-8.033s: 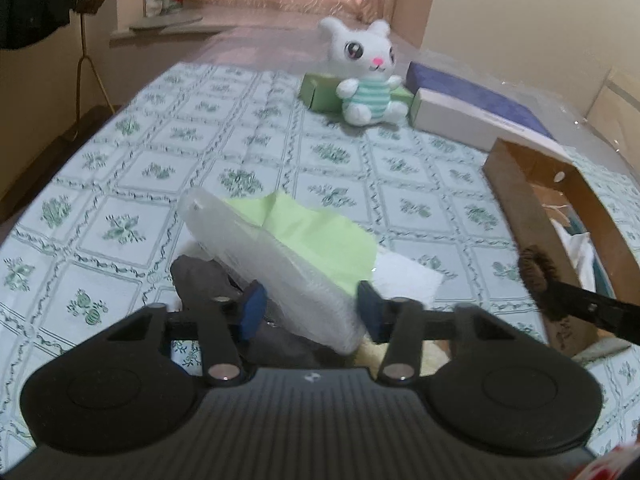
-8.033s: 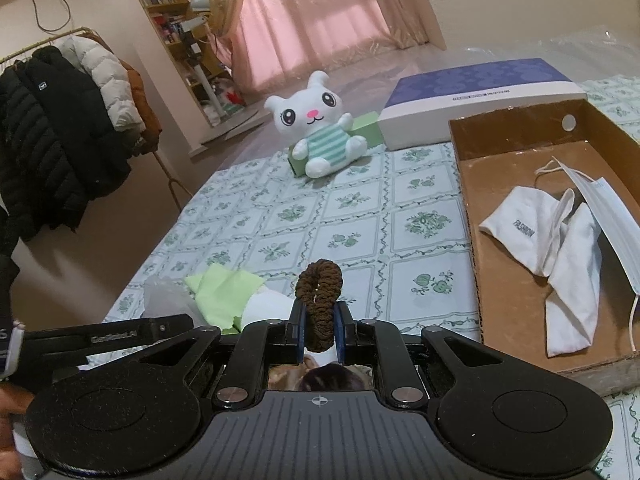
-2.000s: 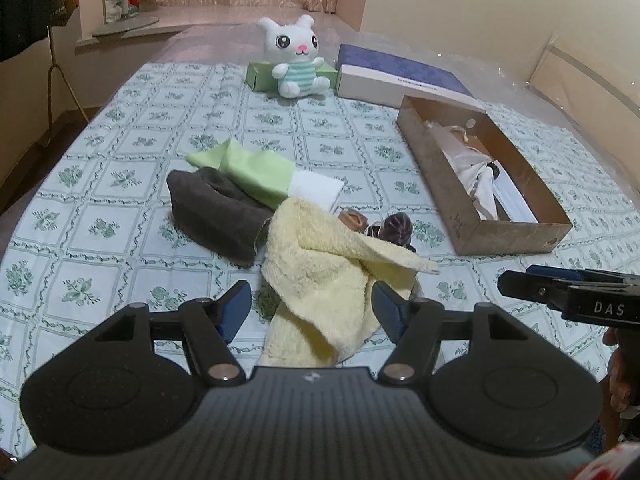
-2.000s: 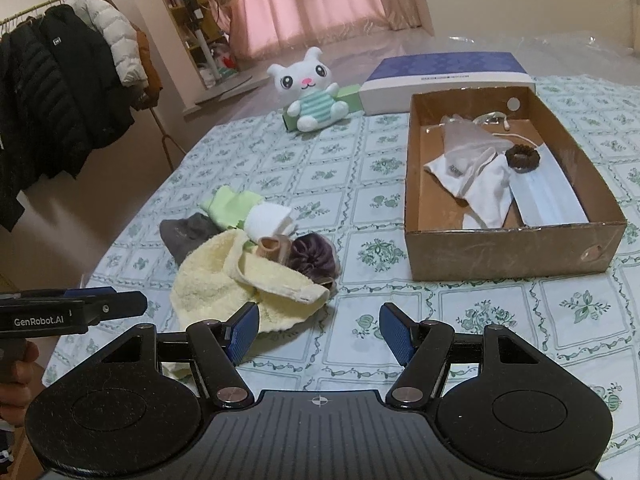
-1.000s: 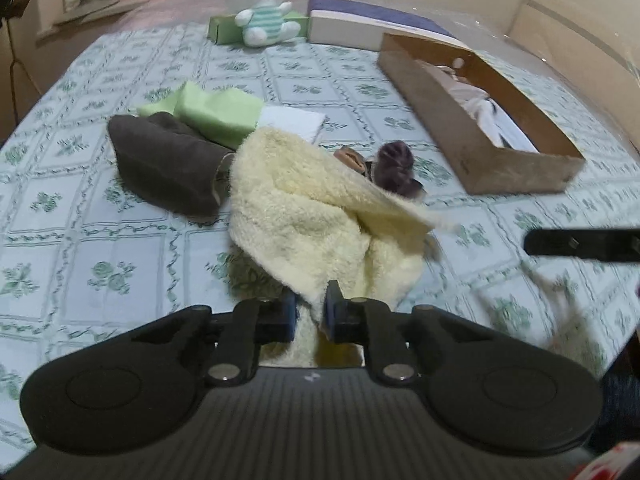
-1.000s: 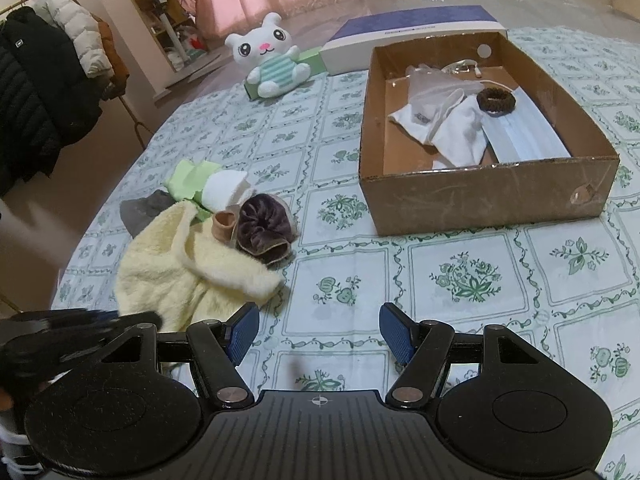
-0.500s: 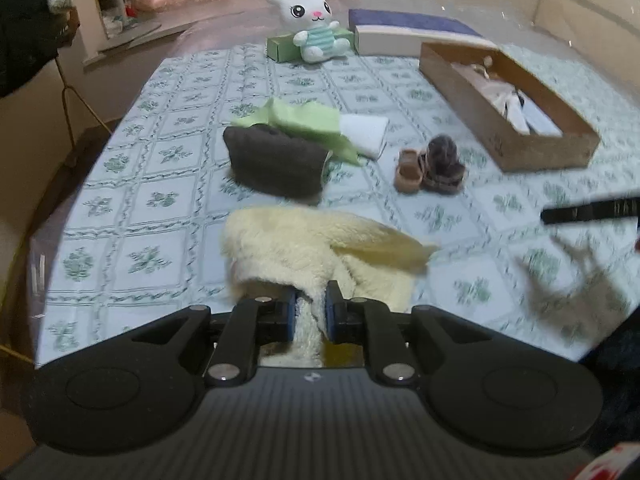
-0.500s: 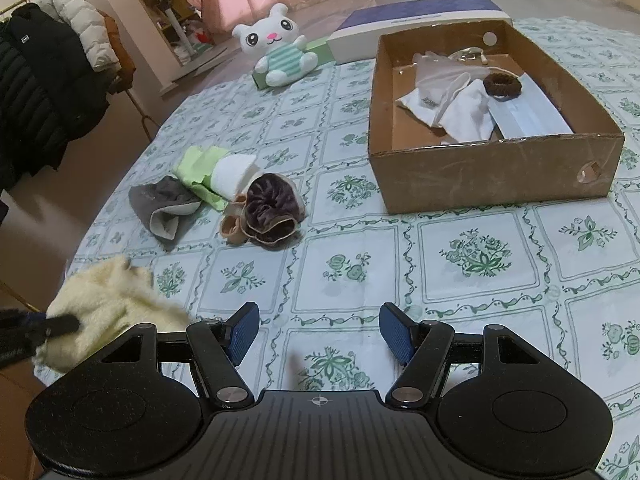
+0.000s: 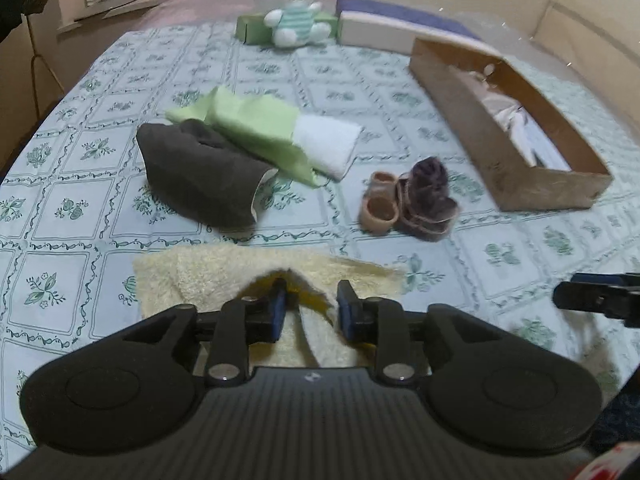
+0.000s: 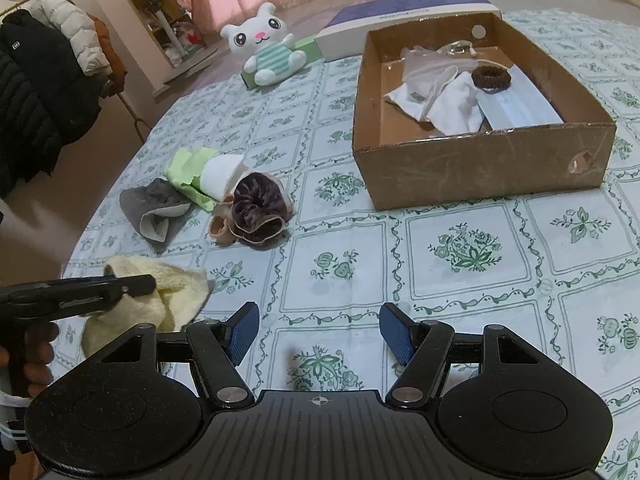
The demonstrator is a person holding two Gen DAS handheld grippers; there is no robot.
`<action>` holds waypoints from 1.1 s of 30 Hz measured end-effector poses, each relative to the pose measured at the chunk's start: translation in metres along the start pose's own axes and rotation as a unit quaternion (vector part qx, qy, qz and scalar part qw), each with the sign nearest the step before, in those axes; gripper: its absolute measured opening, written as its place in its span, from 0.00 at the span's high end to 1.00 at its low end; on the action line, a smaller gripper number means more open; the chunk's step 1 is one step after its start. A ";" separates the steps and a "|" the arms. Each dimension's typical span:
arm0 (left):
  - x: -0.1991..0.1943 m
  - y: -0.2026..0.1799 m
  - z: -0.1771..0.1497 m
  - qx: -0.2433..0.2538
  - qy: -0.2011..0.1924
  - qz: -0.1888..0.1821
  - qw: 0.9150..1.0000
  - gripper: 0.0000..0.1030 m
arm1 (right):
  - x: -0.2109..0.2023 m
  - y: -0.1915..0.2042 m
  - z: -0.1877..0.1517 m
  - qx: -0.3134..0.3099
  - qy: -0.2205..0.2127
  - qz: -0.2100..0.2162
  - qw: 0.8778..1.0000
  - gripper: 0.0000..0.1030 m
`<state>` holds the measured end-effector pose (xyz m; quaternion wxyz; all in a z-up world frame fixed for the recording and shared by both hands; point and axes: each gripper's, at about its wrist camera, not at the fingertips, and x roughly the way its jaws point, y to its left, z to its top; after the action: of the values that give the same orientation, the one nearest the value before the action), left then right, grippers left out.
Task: Organize soft objects
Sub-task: 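Close the left gripper on the edge of the yellow towel, then grasp the dark velvet scrunchie with the right gripper while the left holds the towel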
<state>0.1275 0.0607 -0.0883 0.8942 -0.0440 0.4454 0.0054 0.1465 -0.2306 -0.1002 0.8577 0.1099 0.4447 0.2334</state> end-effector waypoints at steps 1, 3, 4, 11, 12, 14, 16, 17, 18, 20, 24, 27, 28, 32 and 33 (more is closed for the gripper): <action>0.002 -0.002 0.000 0.001 0.000 0.004 1.000 0.67 | 0.001 0.001 0.000 -0.001 0.001 0.001 1.000 0.35; 0.004 -0.008 -0.001 0.009 0.000 0.012 1.000 0.62 | 0.005 0.003 0.002 -0.005 0.001 0.002 1.000 0.35; 0.006 -0.010 -0.002 0.015 0.002 0.019 1.000 0.61 | 0.007 0.004 0.003 -0.009 0.002 0.004 1.000 0.35; 0.018 -0.028 -0.007 0.068 0.002 0.085 0.994 0.59 | 0.023 0.021 0.011 -0.045 -0.004 0.016 0.999 0.35; 0.020 -0.029 -0.007 0.074 0.001 0.092 0.993 0.59 | 0.026 0.024 0.013 -0.054 -0.007 0.017 0.998 0.35; 0.023 -0.031 -0.007 0.083 0.000 0.104 0.991 0.56 | 0.034 0.030 0.015 -0.072 -0.013 0.016 0.997 0.35; 0.026 -0.030 -0.007 0.086 -0.001 0.110 0.990 0.55 | 0.043 0.036 0.017 -0.090 -0.019 0.015 0.996 0.35; 0.027 -0.030 -0.007 0.087 -0.002 0.111 0.990 0.55 | 0.047 0.037 0.018 -0.098 -0.023 0.013 0.995 0.35; 0.029 -0.029 -0.007 0.088 -0.003 0.113 0.990 0.55 | 0.052 0.039 0.020 -0.106 -0.027 0.010 0.994 0.35; 0.031 -0.028 -0.007 0.089 -0.005 0.113 0.990 0.55 | 0.062 0.042 0.022 -0.122 -0.036 0.005 0.992 0.35; 0.034 -0.026 -0.004 0.086 -0.005 0.112 0.990 0.54 | 0.082 0.048 0.025 -0.153 -0.050 -0.001 0.987 0.35; 0.034 -0.024 -0.004 0.086 -0.005 0.110 0.990 0.54 | 0.094 0.053 0.027 -0.175 -0.056 -0.003 0.983 0.35; 0.033 -0.023 -0.004 0.086 -0.004 0.110 0.990 0.54 | 0.098 0.055 0.027 -0.183 -0.059 -0.004 0.981 0.36; 0.032 -0.022 -0.006 0.086 -0.004 0.111 0.990 0.54 | 0.106 0.060 0.026 -0.210 -0.063 -0.005 0.976 0.51; 0.032 -0.021 -0.006 0.086 -0.004 0.111 0.990 0.54 | 0.108 0.061 0.025 -0.215 -0.058 -0.007 0.975 0.60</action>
<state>0.1434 0.0379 -0.1162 0.8903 0.0829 0.4427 0.0662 0.2020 -0.1234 -0.1382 0.8873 -0.0673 0.3341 0.3106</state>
